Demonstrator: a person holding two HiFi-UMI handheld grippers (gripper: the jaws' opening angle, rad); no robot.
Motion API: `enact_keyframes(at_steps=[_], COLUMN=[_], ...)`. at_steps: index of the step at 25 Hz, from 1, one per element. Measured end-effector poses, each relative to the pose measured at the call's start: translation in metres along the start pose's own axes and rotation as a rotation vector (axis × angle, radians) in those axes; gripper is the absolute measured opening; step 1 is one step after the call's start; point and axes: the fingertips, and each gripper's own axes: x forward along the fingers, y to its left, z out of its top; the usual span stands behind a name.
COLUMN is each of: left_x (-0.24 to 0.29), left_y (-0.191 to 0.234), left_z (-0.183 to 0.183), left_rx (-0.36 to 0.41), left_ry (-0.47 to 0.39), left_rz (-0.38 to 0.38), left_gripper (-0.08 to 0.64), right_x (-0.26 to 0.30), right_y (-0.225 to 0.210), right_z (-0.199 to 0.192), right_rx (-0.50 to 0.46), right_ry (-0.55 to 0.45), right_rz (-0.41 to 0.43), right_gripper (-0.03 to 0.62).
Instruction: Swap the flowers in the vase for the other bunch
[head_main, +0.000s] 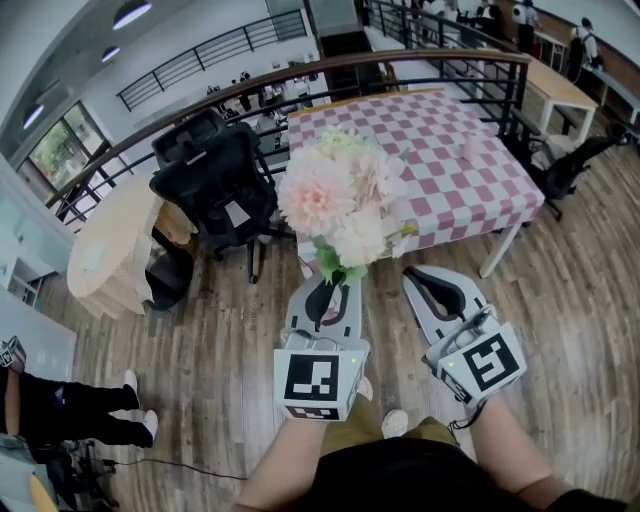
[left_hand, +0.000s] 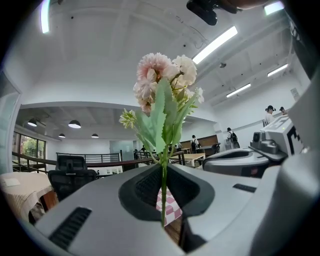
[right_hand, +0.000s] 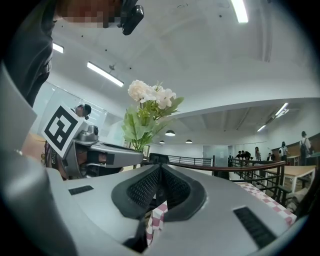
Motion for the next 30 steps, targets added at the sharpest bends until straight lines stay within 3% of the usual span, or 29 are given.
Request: enact_keyframes(at_steps=[17,21,26,30], left_x=[0.046,0.074,0.084,0.108], left_y=[0.025,0.059,0.063,0.065], left_z=[-0.027,-0.028,-0.020,-0.036], left_rx=[-0.011,-0.023,-0.023,-0.024], left_ry=[0.003,0.010,0.003,0.009], left_rz=[0.033,0.025,0.024,0.029], left_gripper=[0.035,0.035,0.035,0.035], right_x=[0.029,0.068,0.077,0.089], right_y=[-0.032,-0.042,-0.050,-0.069], right_z=[-0.022,-0.021,-0.016,-0.034], right_rx=[0.005,0.010,-0.001,0.005], right_ry=[-0.053,-0.034,-0.014,-0.015], right_rz=[0.022,0.018,0.013,0.020], right_gripper=[0.038,0.037,0.038,0.038])
